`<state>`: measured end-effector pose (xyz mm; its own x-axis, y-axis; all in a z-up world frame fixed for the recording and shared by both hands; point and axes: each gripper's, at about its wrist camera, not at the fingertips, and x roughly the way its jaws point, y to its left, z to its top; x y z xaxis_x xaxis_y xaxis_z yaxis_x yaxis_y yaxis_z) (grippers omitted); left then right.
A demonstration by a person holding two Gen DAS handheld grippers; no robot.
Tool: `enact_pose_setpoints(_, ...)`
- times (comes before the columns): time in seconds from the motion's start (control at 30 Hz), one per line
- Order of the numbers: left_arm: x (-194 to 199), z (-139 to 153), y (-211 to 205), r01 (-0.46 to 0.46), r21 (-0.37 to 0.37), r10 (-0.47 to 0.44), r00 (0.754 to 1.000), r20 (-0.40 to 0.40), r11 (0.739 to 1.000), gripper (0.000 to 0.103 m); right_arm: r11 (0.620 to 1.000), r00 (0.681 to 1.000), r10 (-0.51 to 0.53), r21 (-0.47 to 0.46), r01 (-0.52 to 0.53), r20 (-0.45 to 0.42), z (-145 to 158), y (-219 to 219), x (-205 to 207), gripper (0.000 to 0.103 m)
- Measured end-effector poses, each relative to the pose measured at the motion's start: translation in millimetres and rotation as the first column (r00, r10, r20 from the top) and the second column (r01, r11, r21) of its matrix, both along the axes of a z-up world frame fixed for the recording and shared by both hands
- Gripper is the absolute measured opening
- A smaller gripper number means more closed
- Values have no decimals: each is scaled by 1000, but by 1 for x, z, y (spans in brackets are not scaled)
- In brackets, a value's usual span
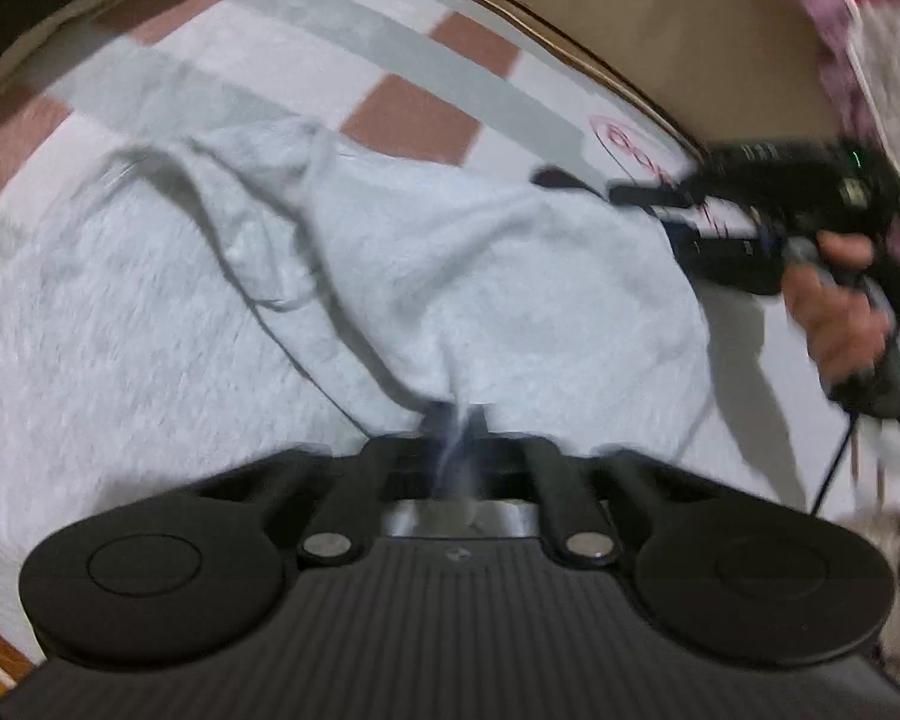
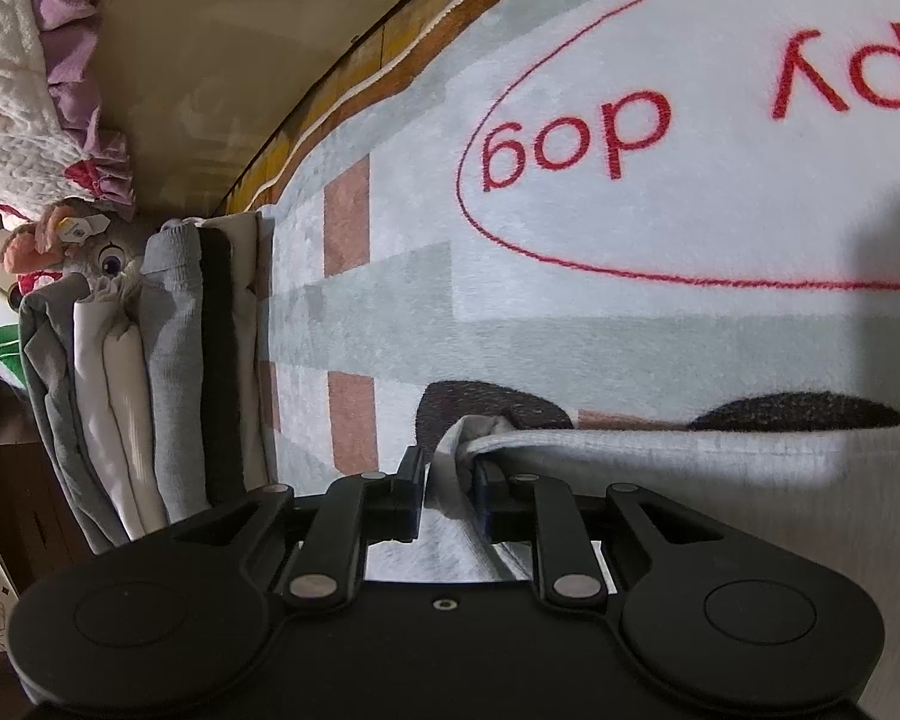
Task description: Fold clothes
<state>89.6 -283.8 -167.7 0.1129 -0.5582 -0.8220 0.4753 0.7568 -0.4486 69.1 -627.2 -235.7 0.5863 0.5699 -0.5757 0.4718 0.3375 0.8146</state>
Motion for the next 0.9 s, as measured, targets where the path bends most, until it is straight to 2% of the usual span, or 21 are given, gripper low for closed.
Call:
enact_pose_setpoints(0.03, -1, 4, 2, -7, -15, 7, 1000, -13, 1000, 2, 1000, 1000, 2, 0, -2, 0, 0, 0, 0, 22)
enact_pose_setpoints(0.1, -3, 9, 10, -71, -89, 64, 995, -79, 994, 2, 1000, 1000, 11, -7, -11, 2, 0, 0, 1, 22)
enact_pose_setpoints(0.2, -9, 7, 23, -205, -188, 160, 960, -228, 961, 2, 999, 1000, 23, -22, -23, 2, 2, 0, 2, 23)
enact_pose_setpoints(0.23, -11, 2, 27, -247, -189, 191, 944, -269, 950, 2, 1000, 1000, 24, -20, -24, 2, 2, 0, 2, 23)
enact_pose_setpoints(0.27, -13, -2, 27, -254, -165, 202, 938, -281, 953, 2, 1000, 1000, 25, -17, -25, 1, 1, 0, 3, 23)
enact_pose_setpoints(0.33, -16, -10, 25, -227, -102, 193, 944, -269, 969, 2, 1000, 1000, 26, -13, -26, 0, 0, -1, 3, 23)
enact_pose_setpoints(0.4, -21, -11, 21, -194, -77, 170, 954, -247, 978, 2, 1000, 1000, 29, -13, -29, 0, 0, -1, 3, 23)
enact_pose_setpoints(0.43, -23, -10, 19, -183, -87, 157, 957, -242, 979, 6, 999, 1000, 30, -12, -30, 1, 0, -1, 3, 23)
enact_pose_setpoints(0.5, -26, -7, 12, -135, -79, 116, 970, -212, 988, 25, 999, 999, 33, -11, -33, 1, 0, -1, 3, 24)
enact_pose_setpoints(0.53, -28, -5, 8, -102, -59, 89, 979, -184, 993, 38, 999, 999, 34, -11, -34, 2, 0, -1, 3, 25)
enact_pose_setpoints(0.57, -31, -3, 4, -71, -25, 67, 987, -145, 997, 42, 999, 999, 35, -11, -35, 3, 1, -1, 3, 28)
enact_pose_setpoints(0.63, -31, 2, 3, -55, 34, 57, 996, -69, 998, 42, 999, 999, 42, -18, -42, 8, 3, 1, 4, 31)
enact_pose_setpoints(0.73, -15, 10, 20, -147, 21, 147, 989, -3, 989, 43, 998, 999, 48, -32, -48, 12, 6, 3, 5, 34)
enact_pose_setpoints(0.9, 19, 5, 55, -337, -46, 338, 941, 2, 940, 48, 999, 999, 42, -19, -42, 11, 4, 2, 4, 35)
